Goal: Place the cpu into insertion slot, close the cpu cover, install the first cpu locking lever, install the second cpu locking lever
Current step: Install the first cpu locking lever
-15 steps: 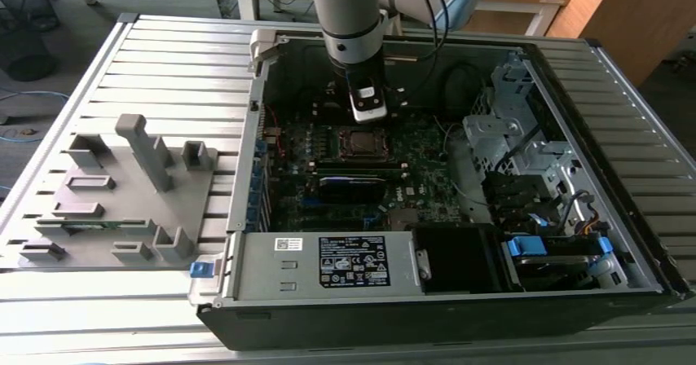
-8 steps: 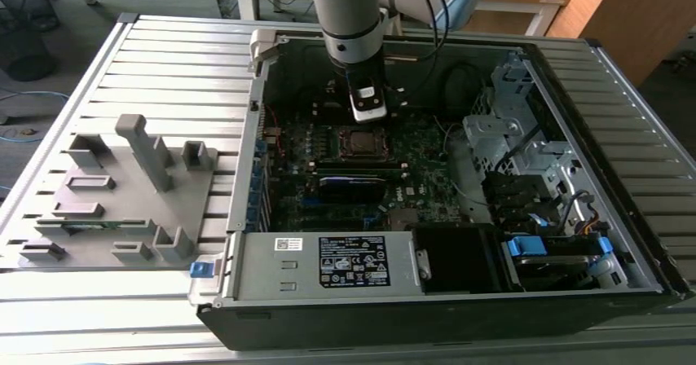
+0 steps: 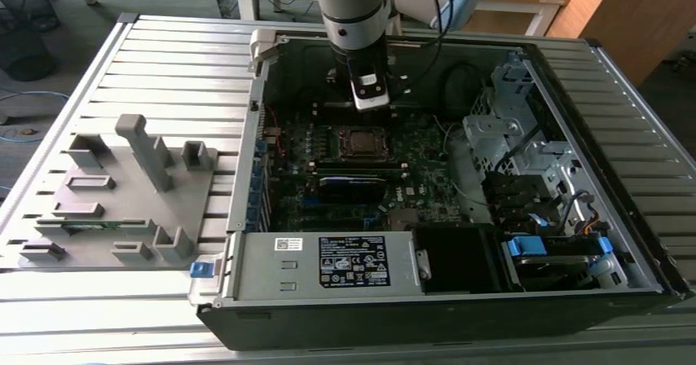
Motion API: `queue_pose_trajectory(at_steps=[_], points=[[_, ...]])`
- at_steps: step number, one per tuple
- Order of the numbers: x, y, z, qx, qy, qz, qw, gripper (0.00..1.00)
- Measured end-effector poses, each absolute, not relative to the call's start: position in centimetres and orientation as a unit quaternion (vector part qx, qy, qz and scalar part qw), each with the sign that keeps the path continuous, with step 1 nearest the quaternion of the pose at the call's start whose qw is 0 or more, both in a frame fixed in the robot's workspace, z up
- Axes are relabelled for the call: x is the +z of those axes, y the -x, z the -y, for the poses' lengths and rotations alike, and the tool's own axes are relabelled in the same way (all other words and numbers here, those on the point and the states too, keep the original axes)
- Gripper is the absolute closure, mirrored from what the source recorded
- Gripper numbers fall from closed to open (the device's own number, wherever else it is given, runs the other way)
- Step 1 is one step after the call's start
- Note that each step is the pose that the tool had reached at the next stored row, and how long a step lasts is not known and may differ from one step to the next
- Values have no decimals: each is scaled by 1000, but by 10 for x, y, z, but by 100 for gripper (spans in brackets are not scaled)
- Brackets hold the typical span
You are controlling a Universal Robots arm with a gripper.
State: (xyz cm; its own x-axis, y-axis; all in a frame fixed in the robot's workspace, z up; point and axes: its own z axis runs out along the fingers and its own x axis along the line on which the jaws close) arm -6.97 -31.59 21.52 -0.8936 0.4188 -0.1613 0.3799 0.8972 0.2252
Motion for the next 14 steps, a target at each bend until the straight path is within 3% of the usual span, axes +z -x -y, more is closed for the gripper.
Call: queue_pose_trajectory(at_steps=[8,14], points=[[217,70,316,94,-206,-969,102,89],[216,69,316,75,-207,-972,83,89]])
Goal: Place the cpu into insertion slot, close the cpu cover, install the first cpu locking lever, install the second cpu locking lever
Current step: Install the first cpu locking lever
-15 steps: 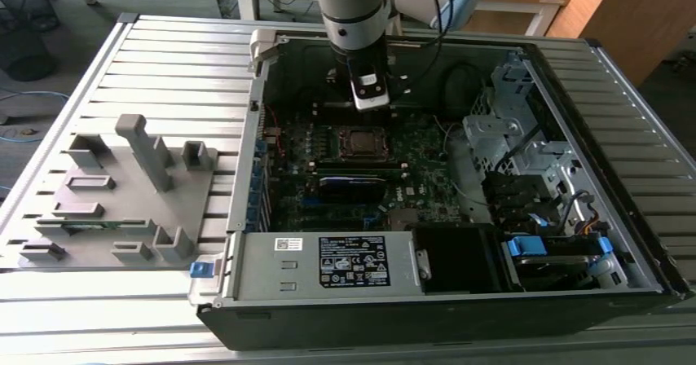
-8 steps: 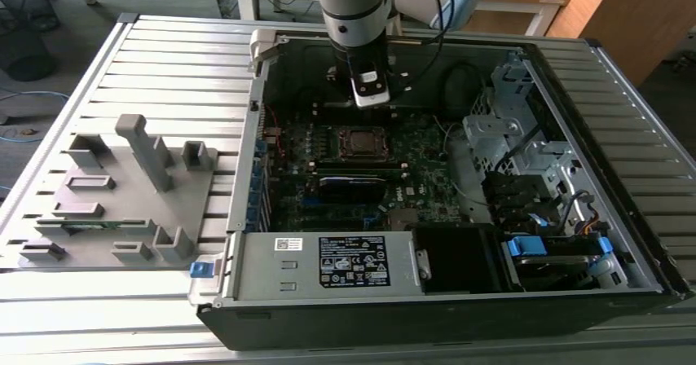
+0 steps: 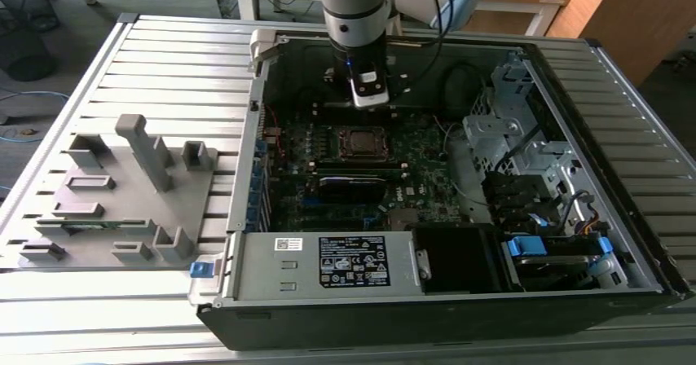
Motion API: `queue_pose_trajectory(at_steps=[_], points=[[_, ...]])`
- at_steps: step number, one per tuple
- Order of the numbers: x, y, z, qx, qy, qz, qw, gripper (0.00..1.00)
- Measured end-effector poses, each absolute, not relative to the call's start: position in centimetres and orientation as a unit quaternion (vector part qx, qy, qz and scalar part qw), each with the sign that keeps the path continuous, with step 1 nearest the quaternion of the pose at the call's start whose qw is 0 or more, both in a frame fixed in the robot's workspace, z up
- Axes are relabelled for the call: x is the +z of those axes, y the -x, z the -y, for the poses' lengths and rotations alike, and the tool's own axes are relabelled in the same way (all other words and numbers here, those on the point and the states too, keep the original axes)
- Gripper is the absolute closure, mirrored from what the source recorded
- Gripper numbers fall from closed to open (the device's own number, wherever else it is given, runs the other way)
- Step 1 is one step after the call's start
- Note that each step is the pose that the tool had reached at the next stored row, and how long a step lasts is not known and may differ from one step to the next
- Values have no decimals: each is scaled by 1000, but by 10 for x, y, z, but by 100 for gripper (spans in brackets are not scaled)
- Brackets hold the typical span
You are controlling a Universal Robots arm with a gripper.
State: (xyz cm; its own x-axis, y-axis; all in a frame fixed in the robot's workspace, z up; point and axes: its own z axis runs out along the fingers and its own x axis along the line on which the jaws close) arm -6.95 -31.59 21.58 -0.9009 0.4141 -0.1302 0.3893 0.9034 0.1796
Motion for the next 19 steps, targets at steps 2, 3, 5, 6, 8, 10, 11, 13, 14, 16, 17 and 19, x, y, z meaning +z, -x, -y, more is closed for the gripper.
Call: queue_pose_trajectory(at_steps=[2,3,5,6,8,10,11,13,14,16,17,19], points=[[215,69,316,68,-207,-973,77,89],[215,69,316,68,-207,-973,77,89],[215,69,316,67,-206,-973,77,89],[215,69,316,67,-207,-973,77,89],[215,69,316,67,-204,-974,77,89],[215,69,316,65,-196,-975,76,89],[215,69,316,64,-191,-977,76,89],[214,69,316,59,-182,-979,75,89],[214,69,316,56,-178,-980,75,89],[214,69,316,50,-170,-981,74,89],[213,69,316,47,-166,-982,74,89],[213,69,316,41,-159,-984,73,89]])
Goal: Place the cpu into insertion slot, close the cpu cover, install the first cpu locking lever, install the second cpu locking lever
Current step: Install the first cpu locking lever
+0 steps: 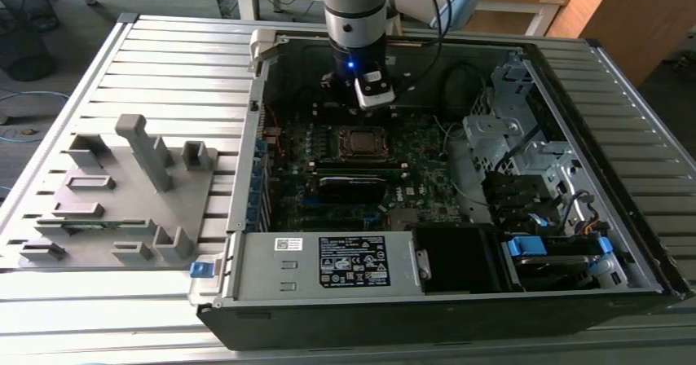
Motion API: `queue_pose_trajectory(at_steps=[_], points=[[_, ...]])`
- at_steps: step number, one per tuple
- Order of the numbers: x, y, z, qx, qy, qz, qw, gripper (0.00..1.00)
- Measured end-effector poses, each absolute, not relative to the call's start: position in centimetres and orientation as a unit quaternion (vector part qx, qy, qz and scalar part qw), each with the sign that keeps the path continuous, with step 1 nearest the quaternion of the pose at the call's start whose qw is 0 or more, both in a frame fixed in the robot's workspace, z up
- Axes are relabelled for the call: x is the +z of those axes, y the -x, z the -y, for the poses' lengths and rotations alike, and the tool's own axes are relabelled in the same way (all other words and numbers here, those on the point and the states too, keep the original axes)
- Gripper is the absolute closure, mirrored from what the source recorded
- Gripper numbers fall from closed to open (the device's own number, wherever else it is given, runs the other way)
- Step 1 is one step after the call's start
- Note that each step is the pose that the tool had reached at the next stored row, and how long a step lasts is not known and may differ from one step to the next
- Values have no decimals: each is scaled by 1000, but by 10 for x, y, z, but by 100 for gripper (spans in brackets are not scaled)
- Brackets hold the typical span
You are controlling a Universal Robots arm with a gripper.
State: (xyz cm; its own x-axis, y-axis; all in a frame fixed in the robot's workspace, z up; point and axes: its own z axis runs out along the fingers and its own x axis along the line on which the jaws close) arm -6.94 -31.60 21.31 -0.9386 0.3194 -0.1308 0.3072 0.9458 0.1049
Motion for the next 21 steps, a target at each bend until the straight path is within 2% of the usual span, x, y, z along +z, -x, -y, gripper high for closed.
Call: queue_pose_trajectory(at_steps=[10,21], points=[[211,69,317,23,-129,-989,70,89],[210,69,323,20,-105,-992,70,89]])
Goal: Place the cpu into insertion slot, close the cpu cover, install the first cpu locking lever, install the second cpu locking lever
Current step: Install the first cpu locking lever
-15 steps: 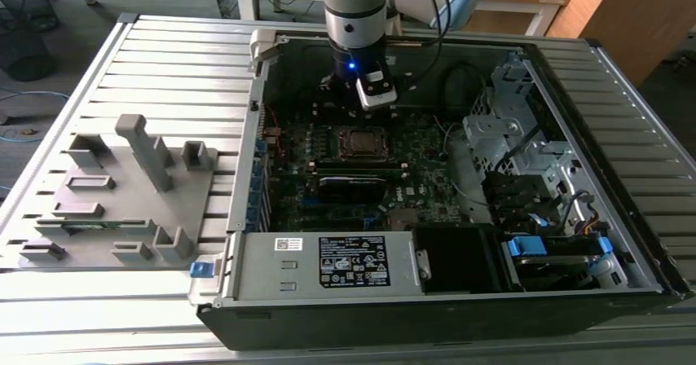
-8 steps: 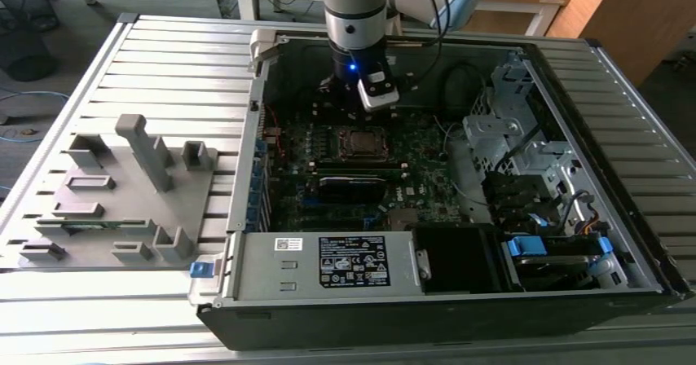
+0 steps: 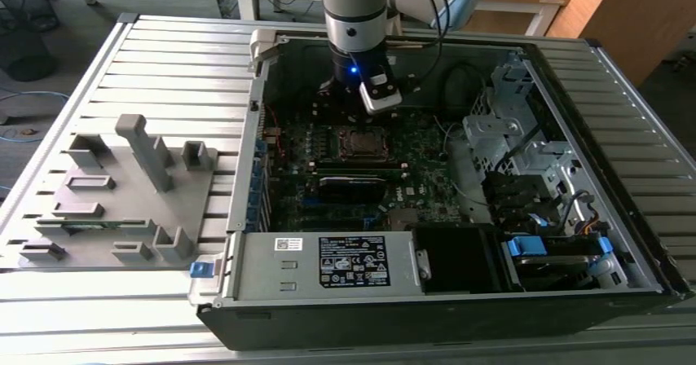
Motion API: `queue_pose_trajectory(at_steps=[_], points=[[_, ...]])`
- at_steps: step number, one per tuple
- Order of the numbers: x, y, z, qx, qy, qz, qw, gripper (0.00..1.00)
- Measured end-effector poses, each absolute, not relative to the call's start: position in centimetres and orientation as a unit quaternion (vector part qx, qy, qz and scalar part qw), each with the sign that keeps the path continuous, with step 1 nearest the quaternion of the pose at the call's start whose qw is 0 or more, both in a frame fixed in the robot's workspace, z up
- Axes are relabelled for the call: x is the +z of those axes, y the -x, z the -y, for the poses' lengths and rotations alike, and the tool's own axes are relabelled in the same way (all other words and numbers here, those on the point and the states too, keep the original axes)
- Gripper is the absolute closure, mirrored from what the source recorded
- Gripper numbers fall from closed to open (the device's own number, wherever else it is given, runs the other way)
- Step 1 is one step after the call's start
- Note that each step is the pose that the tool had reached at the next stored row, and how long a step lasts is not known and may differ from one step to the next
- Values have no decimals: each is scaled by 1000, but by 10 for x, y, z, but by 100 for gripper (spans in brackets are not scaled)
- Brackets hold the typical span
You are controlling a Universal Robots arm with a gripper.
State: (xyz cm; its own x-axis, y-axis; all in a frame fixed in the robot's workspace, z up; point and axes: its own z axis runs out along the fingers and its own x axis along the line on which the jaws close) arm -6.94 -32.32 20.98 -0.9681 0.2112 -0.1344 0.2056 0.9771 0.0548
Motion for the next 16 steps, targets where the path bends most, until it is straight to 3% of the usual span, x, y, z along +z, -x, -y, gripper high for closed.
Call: queue_pose_trajectory(at_steps=[5,9,16], points=[[210,69,323,20,-105,-992,68,89],[209,69,323,18,-105,-993,56,89],[209,69,323,18,-105,-993,54,89]])
